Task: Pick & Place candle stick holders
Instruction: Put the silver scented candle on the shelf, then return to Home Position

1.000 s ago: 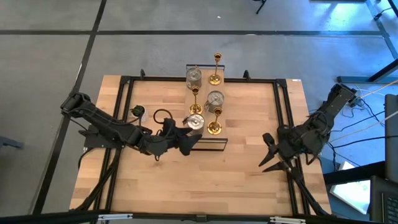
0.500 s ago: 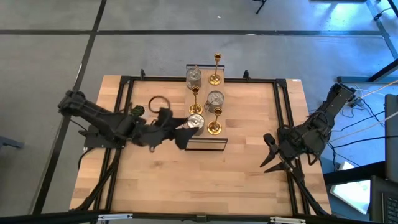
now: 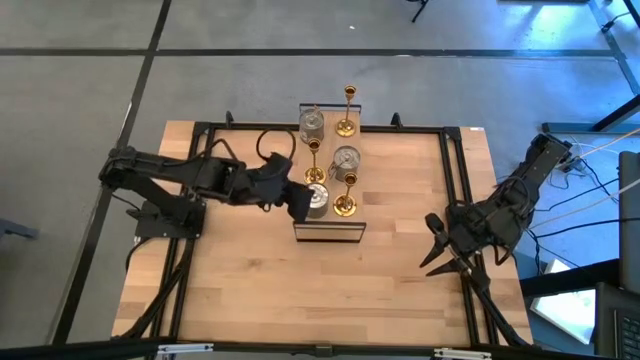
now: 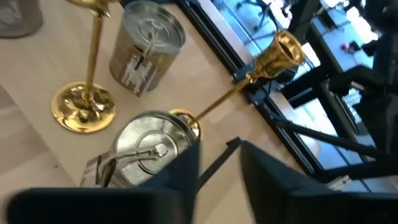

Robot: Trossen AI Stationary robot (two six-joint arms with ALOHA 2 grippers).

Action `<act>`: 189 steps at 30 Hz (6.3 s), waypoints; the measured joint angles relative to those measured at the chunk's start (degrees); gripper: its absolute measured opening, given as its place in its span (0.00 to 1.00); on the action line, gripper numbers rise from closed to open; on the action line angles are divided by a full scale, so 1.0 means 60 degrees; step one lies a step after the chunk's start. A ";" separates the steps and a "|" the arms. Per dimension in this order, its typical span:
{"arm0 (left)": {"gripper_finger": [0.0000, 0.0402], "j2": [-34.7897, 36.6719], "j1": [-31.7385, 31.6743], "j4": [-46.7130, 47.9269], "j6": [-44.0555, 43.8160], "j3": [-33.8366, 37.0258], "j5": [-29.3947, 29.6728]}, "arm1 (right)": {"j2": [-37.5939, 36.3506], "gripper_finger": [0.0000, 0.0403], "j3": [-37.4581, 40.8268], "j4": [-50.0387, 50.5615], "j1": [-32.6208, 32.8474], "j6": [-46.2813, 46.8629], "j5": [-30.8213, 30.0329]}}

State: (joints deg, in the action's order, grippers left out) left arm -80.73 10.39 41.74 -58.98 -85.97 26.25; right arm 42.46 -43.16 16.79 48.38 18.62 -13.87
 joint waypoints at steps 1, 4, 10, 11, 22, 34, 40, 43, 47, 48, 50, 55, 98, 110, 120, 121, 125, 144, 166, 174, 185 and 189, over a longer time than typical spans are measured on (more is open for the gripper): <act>0.21 -0.0022 -0.0080 -0.0007 0.0065 0.0000 -0.0188 | -0.0027 0.26 0.0000 0.0032 0.0000 -0.0030 0.0001; 0.04 -0.0051 -0.0238 -0.0011 0.0142 0.0000 -0.0476 | -0.0139 0.26 0.0000 0.0237 0.0000 -0.0113 0.0003; 0.01 -0.0202 -0.0615 -0.0023 -0.0041 -0.0014 -0.1269 | -0.0319 0.25 0.0000 0.0467 0.0000 -0.0226 0.0007; 0.01 -0.0292 -0.0673 0.0008 -0.0048 -0.0011 -0.1445 | -0.0342 0.25 0.0000 0.0494 0.0000 -0.0251 0.0007; 0.00 -0.2523 -0.0786 0.2958 0.0903 -0.2745 -0.2147 | -0.0501 0.25 0.0000 0.0923 0.0004 -0.0251 0.0211; 0.00 -0.4154 -0.0843 0.6748 0.1151 -0.5849 -0.2119 | -0.0681 0.25 0.0000 0.1103 0.0018 -0.0359 0.0463; 0.00 -0.4302 -0.0898 0.6678 0.1387 -0.5803 -0.2049 | -0.0708 0.25 0.0000 0.1126 0.0018 -0.0427 0.0597; 0.00 -0.4287 -0.0939 0.6866 0.1385 -0.5821 -0.2037 | -0.0718 0.25 0.0000 0.1137 0.0018 -0.0427 0.0638; 0.00 -0.4295 -0.0943 0.7071 0.1387 -0.5818 -0.1820 | -0.0719 0.25 0.0000 0.1137 0.0018 -0.0426 0.0843; 0.00 -0.4295 -0.0946 0.7082 0.1428 -0.5818 -0.1820 | -0.0719 0.25 0.0000 0.1141 0.0018 -0.0427 0.0852; 0.00 -0.4295 -0.0939 0.7077 0.1493 -0.5800 -0.1816 | -0.0719 0.25 0.0000 0.1144 0.0018 -0.0427 0.0852; 0.00 -0.4306 -0.0946 0.7187 0.1527 -0.5574 -0.1807 | -0.0719 0.25 0.0000 0.1172 0.0018 -0.0427 0.0856; 0.00 -0.4560 -0.0934 0.7378 0.1784 -0.5570 -0.2137 | -0.0719 0.25 0.0000 0.1250 0.0018 -0.0419 0.1179; 0.00 -0.3810 -0.0412 0.6660 0.1675 -0.6743 0.0658 | -0.0719 0.25 0.0000 0.1189 0.0018 -0.0229 0.1177; 0.00 -0.3536 -0.0094 0.6286 0.1236 -0.6779 0.2238 | -0.0816 0.12 0.0000 0.1365 0.0018 -0.0107 0.1121; 0.00 -0.3552 -0.0095 0.6287 0.1198 -0.6779 0.2286 | -0.0884 0.09 0.0000 0.1500 0.0018 -0.0107 0.1140; 0.00 -0.3574 -0.0105 0.6209 0.0865 -0.6606 0.2623 | -0.1380 0.01 0.0000 0.2624 0.0018 -0.0129 0.0800; 0.00 -0.3581 0.0240 0.5497 0.0688 -0.6568 0.3585 | -0.3241 0.00 -0.0426 0.3086 -0.0780 -0.1453 -0.2808; 0.00 -0.3588 0.0380 0.5508 0.0272 -0.6564 0.3637 | -0.2641 0.00 0.2535 -0.0250 -0.4346 -0.1422 0.2052; 0.00 -0.3588 0.0380 0.5504 0.0168 -0.6564 0.3644 | -0.2825 0.00 0.2535 -0.0410 -0.6866 -0.2019 0.2291; 0.00 -0.3588 0.0380 0.5504 0.0102 -0.6564 0.3633 | -0.2913 0.00 0.2692 -0.0876 -0.9493 -0.2318 0.5030; 0.00 -0.3588 0.0380 0.5508 0.0101 -0.6564 0.3567 | -0.3247 0.00 0.2968 -0.0480 -0.9840 -0.2109 0.5151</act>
State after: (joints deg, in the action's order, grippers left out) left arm -102.26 12.67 74.78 -58.37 -125.36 47.66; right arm 22.98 -25.35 13.92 -10.66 5.97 17.04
